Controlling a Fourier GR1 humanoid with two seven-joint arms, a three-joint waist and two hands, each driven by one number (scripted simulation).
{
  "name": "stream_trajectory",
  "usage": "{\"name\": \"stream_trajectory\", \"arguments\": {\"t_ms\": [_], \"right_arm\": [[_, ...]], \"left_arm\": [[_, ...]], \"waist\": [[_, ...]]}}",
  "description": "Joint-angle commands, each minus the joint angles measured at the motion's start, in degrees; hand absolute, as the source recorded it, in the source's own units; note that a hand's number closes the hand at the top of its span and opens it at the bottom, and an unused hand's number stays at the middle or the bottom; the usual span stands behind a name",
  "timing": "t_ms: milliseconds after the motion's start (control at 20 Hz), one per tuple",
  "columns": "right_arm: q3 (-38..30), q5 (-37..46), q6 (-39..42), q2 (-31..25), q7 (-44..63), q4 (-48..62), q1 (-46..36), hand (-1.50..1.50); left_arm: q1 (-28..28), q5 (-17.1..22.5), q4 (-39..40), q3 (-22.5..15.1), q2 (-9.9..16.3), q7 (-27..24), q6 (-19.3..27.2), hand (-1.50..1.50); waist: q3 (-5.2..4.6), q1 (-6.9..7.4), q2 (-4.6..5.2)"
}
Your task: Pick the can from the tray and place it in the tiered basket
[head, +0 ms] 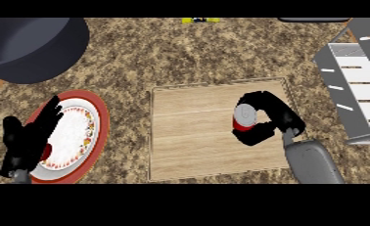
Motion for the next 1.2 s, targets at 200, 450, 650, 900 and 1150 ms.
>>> {"name": "stream_trajectory", "arguments": {"t_ms": [200,450,650,900,1150], "right_arm": [[-6.49,-0.79,-0.45,-2.49,5.34,-8.92,0.94,1.5],[11.32,18.08,-4.23,-4.63,8.7,-28.79,11.14,1.5],[18.66,29.27,-4.72,-10.33,11.1,-41.89,16.45,1.5],[19.18,38.66,-6.05,-13.45,17.66,-61.4,22.38,1.5],[16.73,41.01,-6.82,-14.44,22.02,-65.72,21.25,1.5]], "left_arm": [[0.82,0.69,2.1,2.96,0.44,-2.16,-2.39,0.0],[1.18,0.8,1.11,2.57,0.92,0.7,-2.2,0.0],[3.7,0.11,0.65,3.44,1.36,0.02,-1.27,0.0],[1.26,0.64,1.25,4.09,1.98,1.28,-1.55,0.0],[2.57,1.32,-0.95,2.65,-0.03,0.9,-2.62,0.0]], "waist": [[-0.11,-0.04,0.14],[-0.26,-2.06,-0.96],[-0.31,-3.73,-1.82],[-0.2,-3.74,-0.94],[-0.15,-1.71,-0.45]]}}
